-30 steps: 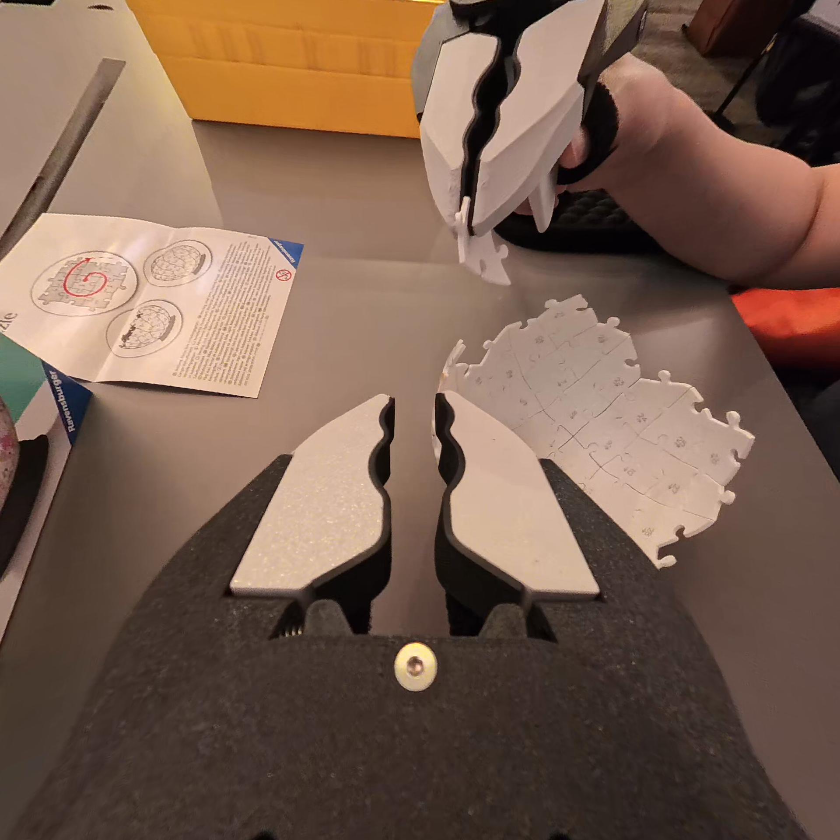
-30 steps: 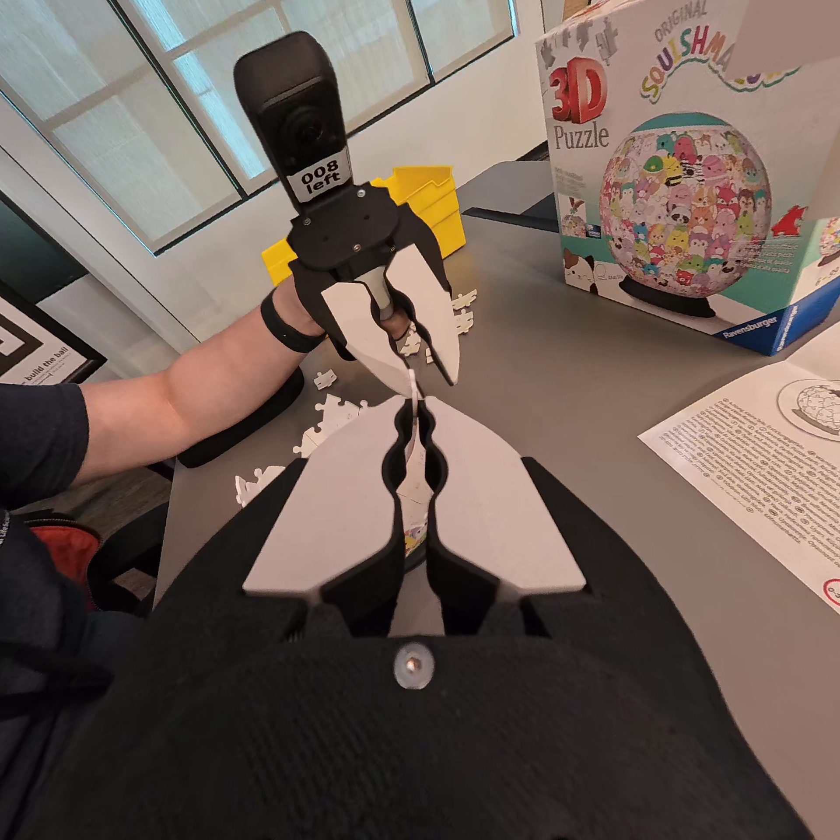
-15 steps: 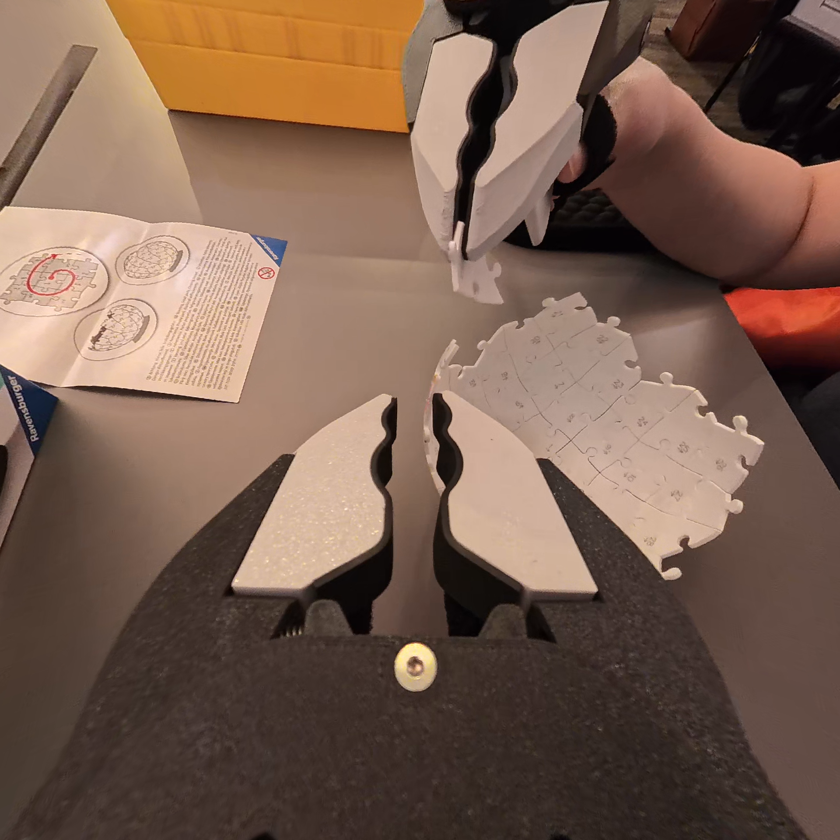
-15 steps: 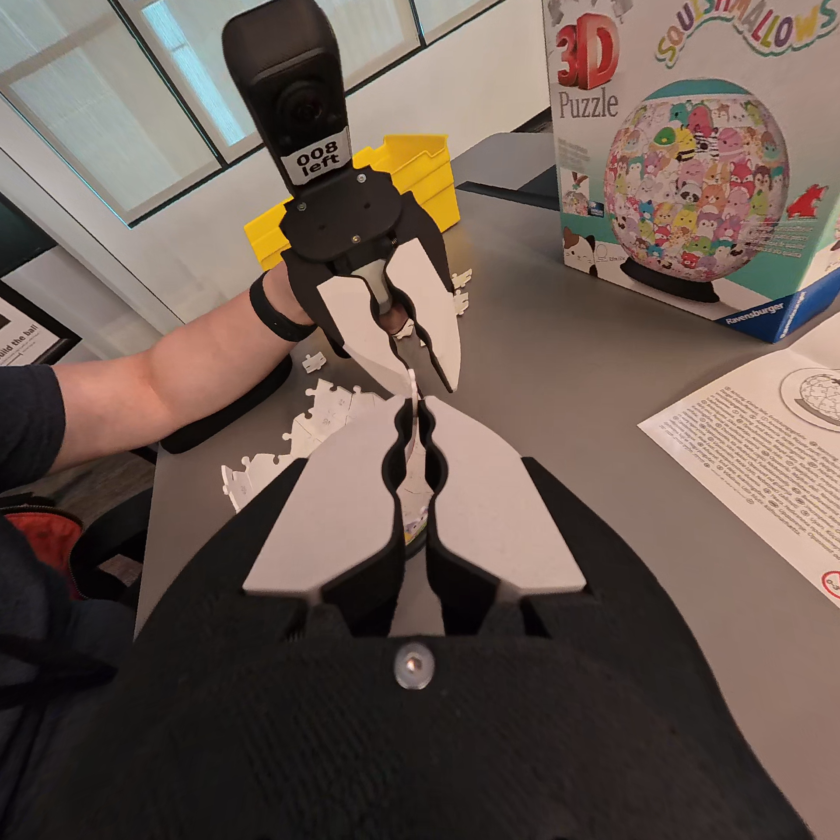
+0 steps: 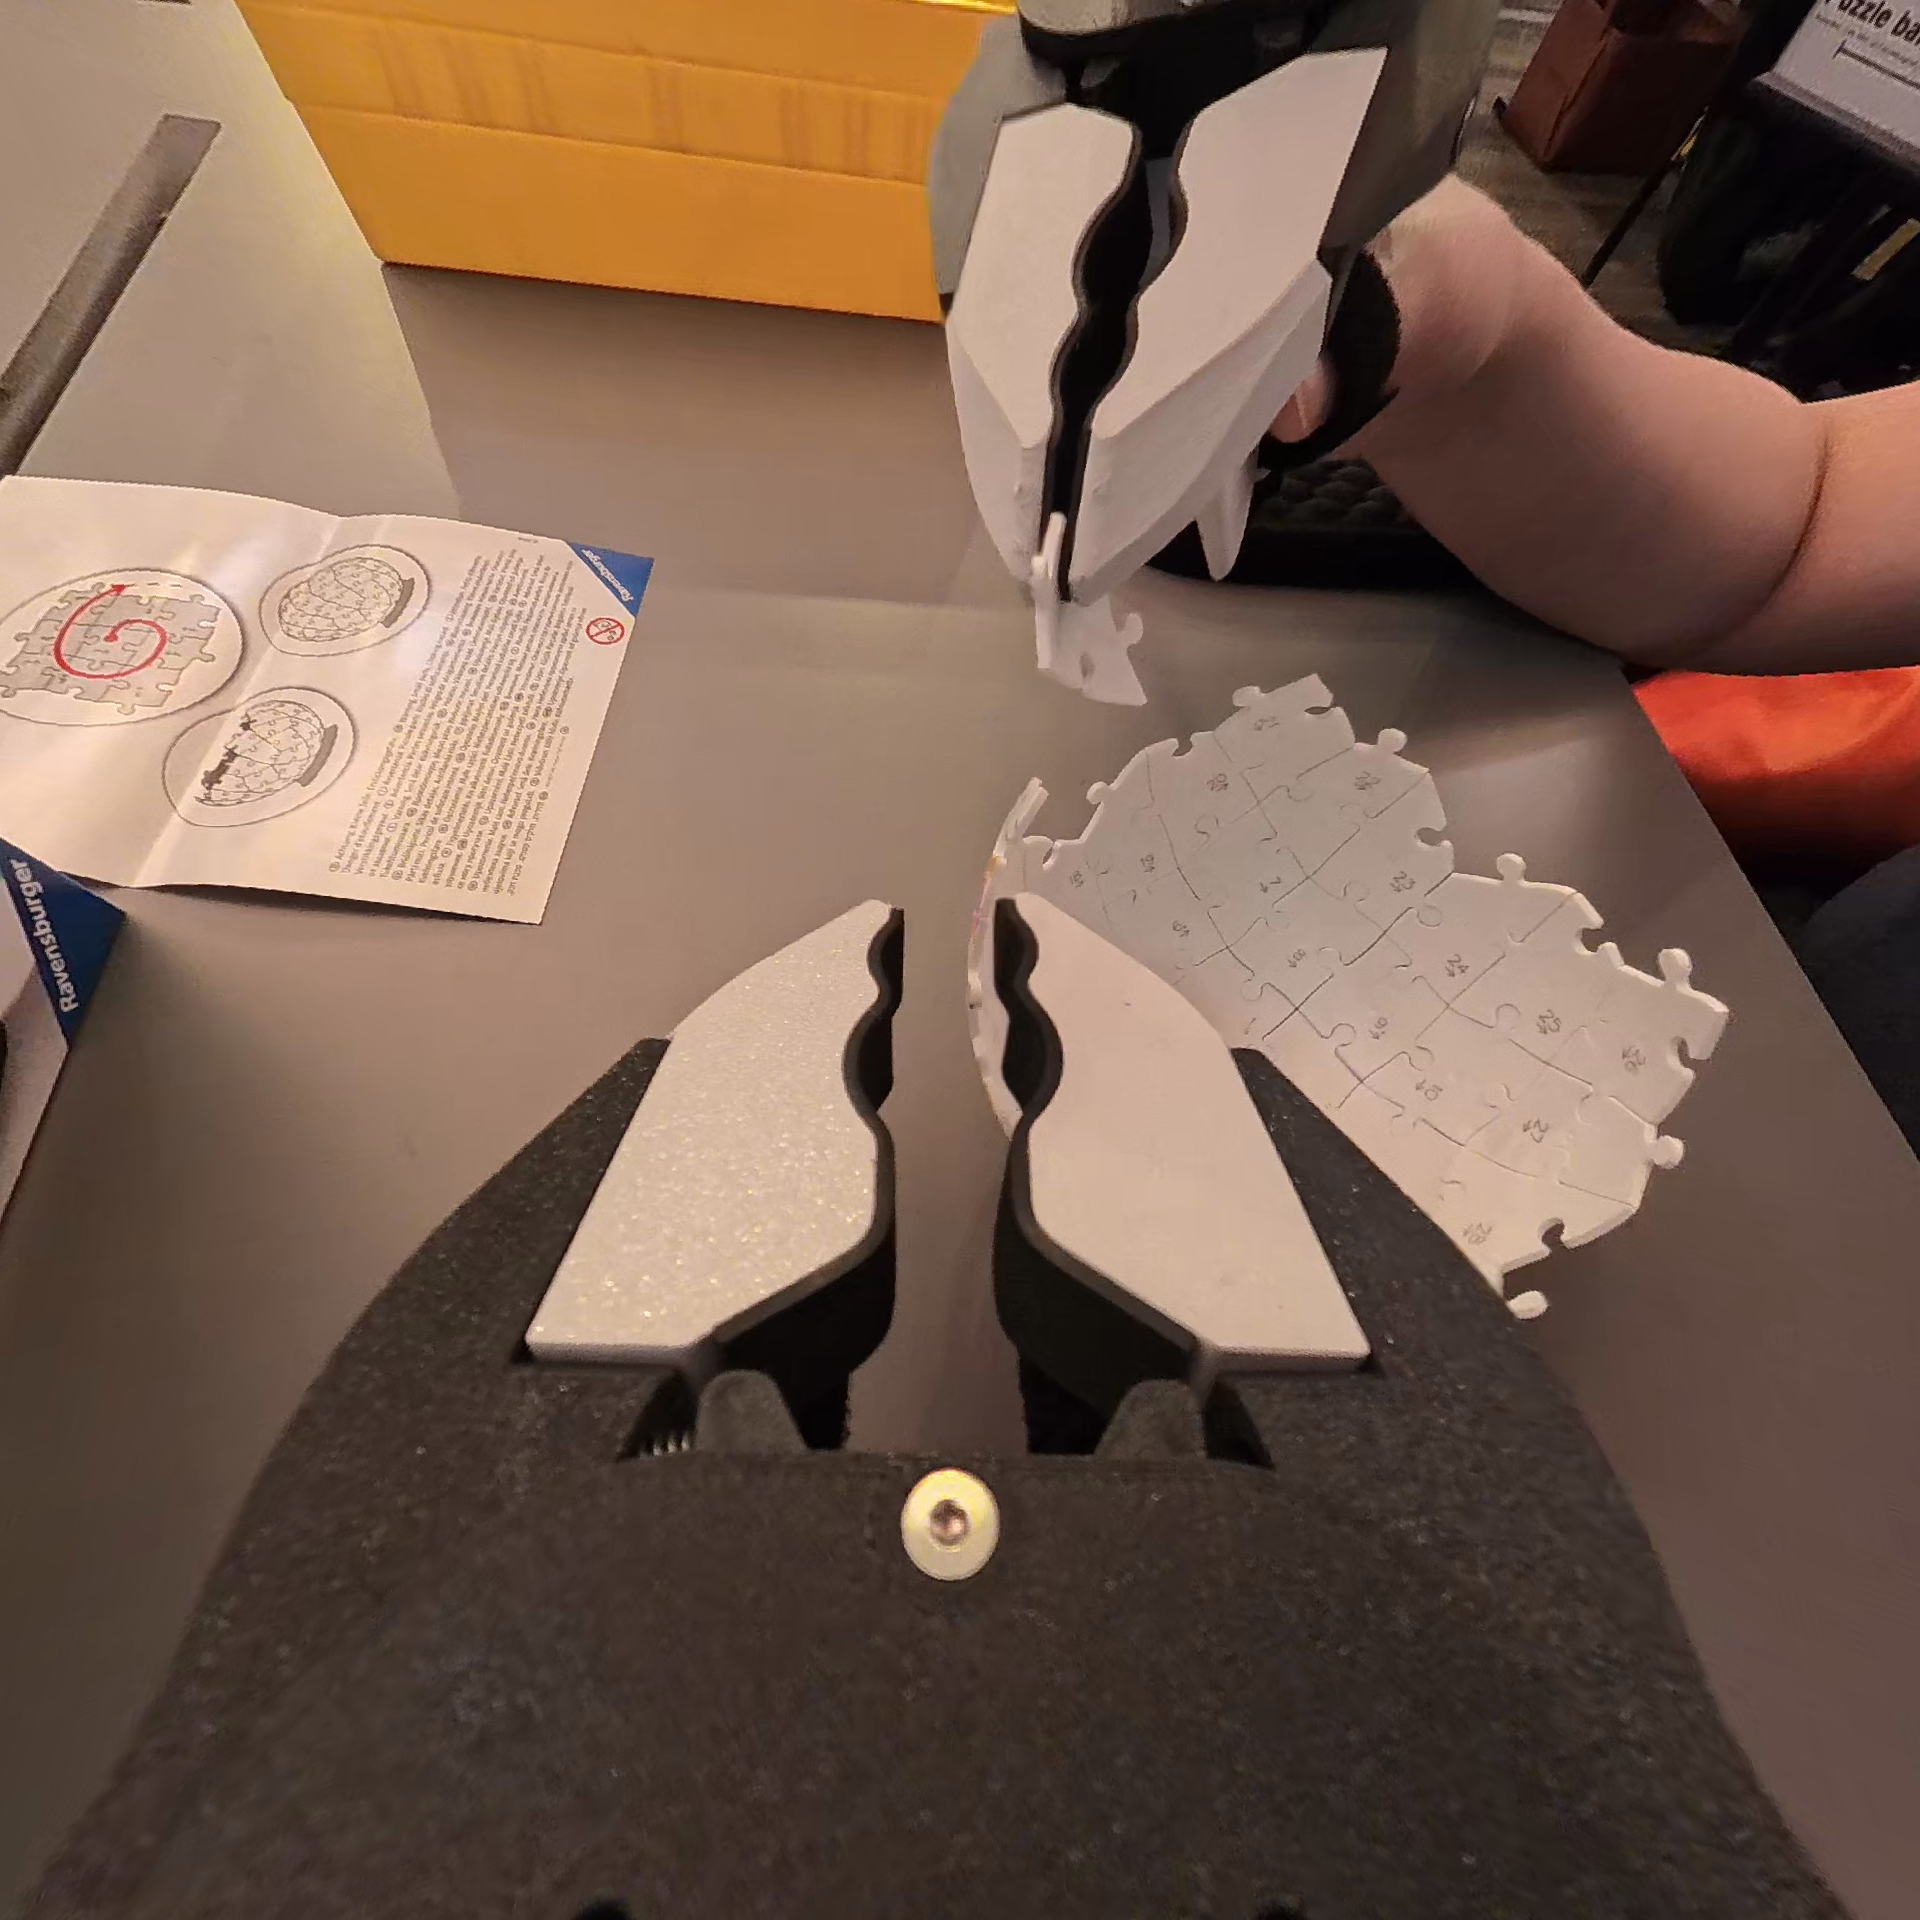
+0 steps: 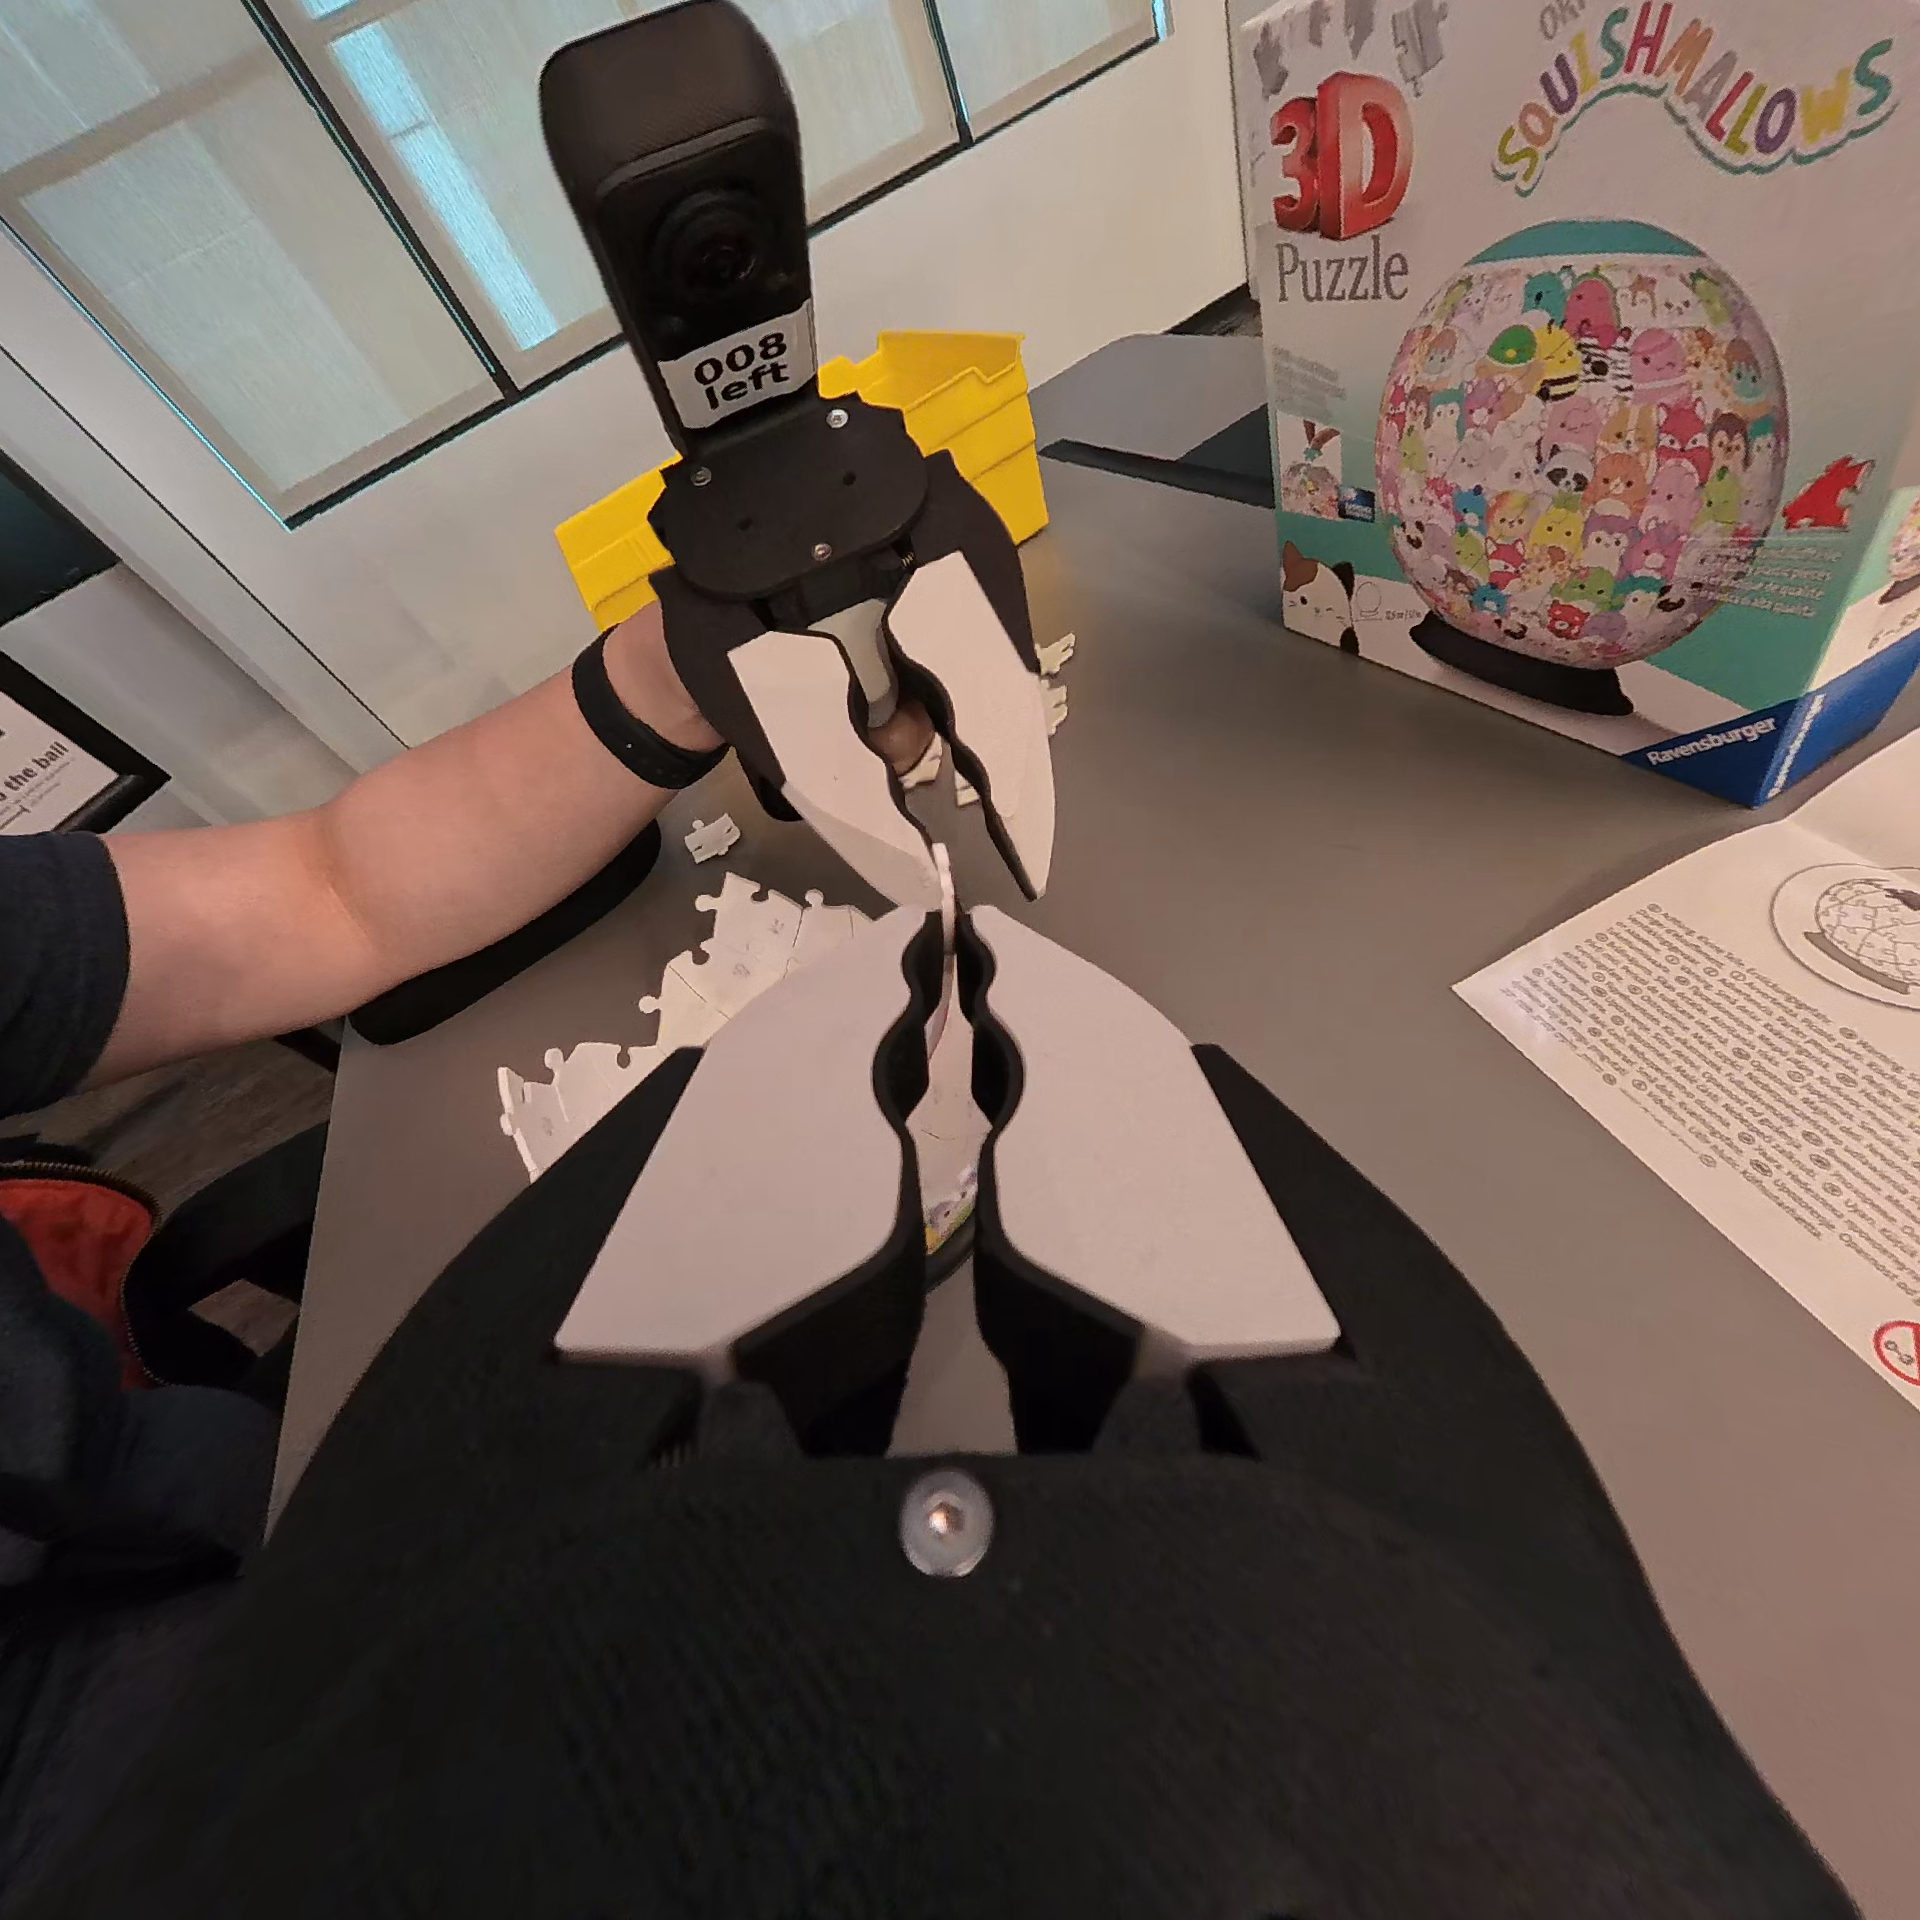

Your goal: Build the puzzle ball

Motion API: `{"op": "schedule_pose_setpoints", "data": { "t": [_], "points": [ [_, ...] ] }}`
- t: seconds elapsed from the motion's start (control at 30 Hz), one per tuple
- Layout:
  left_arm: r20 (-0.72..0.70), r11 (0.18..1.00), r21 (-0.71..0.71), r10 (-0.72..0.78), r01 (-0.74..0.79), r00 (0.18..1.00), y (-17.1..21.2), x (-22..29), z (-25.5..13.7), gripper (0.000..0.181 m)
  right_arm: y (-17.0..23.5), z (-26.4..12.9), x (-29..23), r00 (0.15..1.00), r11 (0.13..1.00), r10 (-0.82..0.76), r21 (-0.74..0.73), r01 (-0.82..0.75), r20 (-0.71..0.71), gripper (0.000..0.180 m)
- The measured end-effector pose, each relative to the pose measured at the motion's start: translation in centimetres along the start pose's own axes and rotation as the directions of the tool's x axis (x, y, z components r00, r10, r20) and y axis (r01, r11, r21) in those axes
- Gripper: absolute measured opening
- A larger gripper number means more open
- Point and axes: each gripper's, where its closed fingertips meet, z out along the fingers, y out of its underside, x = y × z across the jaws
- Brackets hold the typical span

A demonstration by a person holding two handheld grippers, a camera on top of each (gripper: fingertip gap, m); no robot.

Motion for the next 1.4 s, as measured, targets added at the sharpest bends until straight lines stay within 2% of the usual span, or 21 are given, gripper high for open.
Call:
{"op": "schedule_pose_setpoints", "data": {
  "t": [0.37, 1.4],
  "points": [
    [-0.036, 0.982, 0.166, -0.087, 0.092, 0.996, -2.5, -0.1, -0.6, 0.032, 0.9, 0.6, -0.3, 0.999, 0.999, -0.044, 0.010, 0.044, 0.012, 0.003],
    [-0.052, 0.981, 0.155, -0.108, 0.115, 0.993, -2.0, -0.2, -0.2, 0.024, 1.9, 1.1, 0.0, 0.999, 0.999, -0.040, -0.019, 0.040, -0.001, 0.003]
  ]
}}
